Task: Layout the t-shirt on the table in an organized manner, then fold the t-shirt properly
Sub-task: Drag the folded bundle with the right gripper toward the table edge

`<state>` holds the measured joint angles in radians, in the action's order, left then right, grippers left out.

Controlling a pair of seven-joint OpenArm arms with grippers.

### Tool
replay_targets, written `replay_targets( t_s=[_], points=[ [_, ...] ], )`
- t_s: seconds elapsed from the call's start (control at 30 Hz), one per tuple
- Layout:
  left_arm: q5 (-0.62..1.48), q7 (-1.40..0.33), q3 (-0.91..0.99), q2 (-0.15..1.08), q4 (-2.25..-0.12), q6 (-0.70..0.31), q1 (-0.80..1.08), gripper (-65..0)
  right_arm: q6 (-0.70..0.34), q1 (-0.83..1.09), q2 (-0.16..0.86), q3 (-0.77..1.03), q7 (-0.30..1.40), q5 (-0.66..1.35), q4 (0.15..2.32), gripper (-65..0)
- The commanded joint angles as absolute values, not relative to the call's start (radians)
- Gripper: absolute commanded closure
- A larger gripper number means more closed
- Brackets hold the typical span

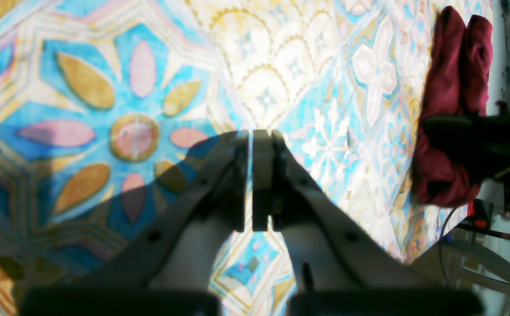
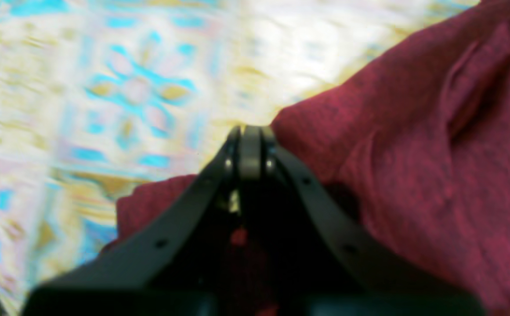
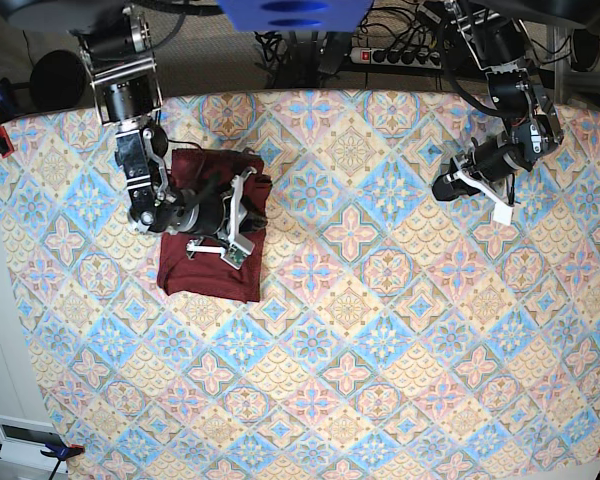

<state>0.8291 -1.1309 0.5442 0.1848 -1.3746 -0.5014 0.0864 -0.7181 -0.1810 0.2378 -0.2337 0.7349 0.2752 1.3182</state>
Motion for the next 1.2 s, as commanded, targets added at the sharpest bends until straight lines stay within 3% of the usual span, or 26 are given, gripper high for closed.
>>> replay_targets(
  t_s=[0.0, 0.37, 0.77, 1.17],
  points=[
    [0.846, -1.125, 0.547, 0.194, -1.391, -0.509, 0.076, -2.0, -0.698, -0.209, 0.262, -0.225, 0.760, 0.242, 1.323, 0.0],
    [0.846, -1.125, 0.547, 0.189, -1.391, -0.509, 0.076, -2.0, -0.698, -0.243, 0.309, -0.222, 0.773, 0.246, 1.351, 0.0],
    [0.846, -1.125, 0.545, 0.189, -1.391, -0.509, 0.076, -2.0, -0.698, -0.090, 0.302, -0.220, 0.898, 0.246, 1.705, 0.0],
    [0.846, -1.125, 0.510, 0.189, -1.391, -0.509, 0.056, -2.0, -0.698, -0.047, 0.251, -0.219, 0.874, 0.242, 1.572, 0.0]
  ],
)
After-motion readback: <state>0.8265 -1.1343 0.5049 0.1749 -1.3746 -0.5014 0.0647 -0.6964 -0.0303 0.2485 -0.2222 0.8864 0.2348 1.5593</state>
